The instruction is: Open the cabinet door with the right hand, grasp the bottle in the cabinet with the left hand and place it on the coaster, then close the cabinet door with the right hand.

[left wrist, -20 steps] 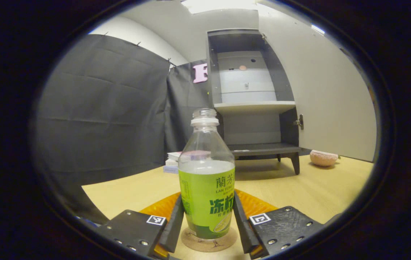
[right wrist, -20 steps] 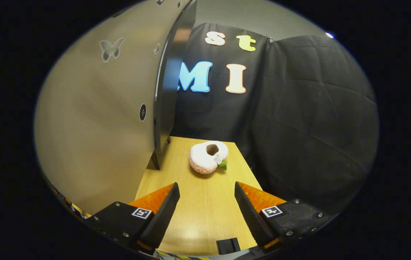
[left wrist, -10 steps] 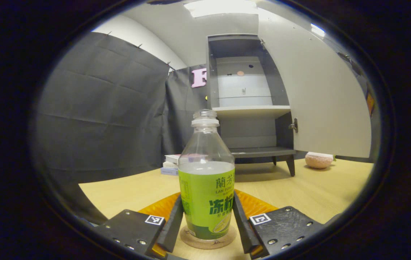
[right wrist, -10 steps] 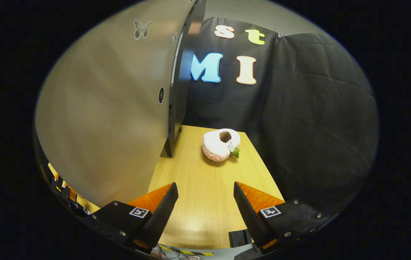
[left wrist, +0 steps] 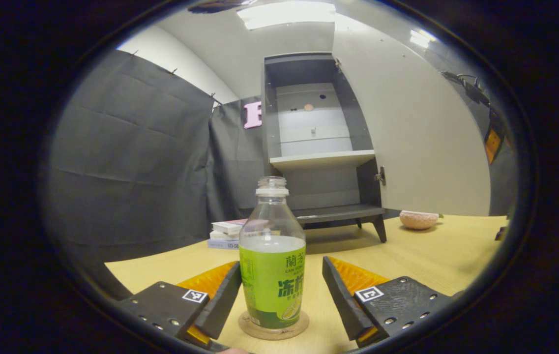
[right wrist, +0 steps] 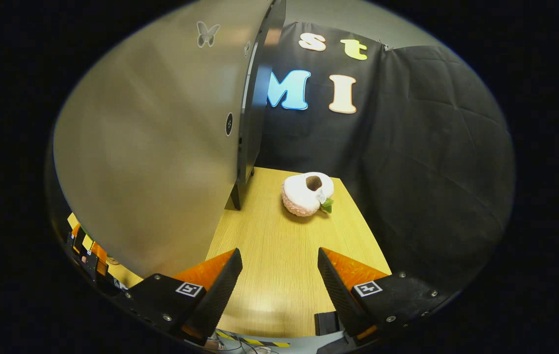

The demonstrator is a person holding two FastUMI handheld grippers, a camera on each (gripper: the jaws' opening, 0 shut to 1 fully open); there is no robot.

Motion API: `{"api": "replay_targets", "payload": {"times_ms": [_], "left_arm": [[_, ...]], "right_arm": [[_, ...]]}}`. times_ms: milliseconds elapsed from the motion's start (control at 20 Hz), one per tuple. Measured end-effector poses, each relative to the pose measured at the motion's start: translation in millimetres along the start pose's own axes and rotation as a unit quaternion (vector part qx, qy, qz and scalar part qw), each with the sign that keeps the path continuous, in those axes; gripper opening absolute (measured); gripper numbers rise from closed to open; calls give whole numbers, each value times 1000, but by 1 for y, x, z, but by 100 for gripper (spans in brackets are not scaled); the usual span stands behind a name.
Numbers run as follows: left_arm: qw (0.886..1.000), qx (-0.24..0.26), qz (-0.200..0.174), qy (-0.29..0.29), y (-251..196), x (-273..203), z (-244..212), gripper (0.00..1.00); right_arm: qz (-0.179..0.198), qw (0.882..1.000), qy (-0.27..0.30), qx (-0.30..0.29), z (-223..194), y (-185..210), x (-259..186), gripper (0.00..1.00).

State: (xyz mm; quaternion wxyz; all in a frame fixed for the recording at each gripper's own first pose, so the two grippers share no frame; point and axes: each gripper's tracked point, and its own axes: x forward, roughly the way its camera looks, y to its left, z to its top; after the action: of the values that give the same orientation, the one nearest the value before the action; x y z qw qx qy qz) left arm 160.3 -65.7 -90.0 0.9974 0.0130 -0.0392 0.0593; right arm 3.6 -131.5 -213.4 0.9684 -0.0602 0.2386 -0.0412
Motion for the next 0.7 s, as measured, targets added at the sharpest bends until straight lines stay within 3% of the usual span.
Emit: {"api": "replay_targets", "payload": {"times_ms": [200, 400, 450, 700], "left_arm": [[1000, 14, 26, 0, 14, -4, 4, 93], [999, 2, 39, -2, 16, -10, 9, 96], [999, 7, 37, -1, 17, -11, 13, 89], [1000, 8, 10, -3, 12, -15, 32, 96]], "right_arm": [[1, 1000, 0, 6, -3, -3, 0, 95], [12, 1000, 2, 8, -3, 1, -5, 95], [13, 1000, -2, 12, 1, 1, -8, 95], [18, 999, -33, 35, 31, -1, -22, 95]]}}
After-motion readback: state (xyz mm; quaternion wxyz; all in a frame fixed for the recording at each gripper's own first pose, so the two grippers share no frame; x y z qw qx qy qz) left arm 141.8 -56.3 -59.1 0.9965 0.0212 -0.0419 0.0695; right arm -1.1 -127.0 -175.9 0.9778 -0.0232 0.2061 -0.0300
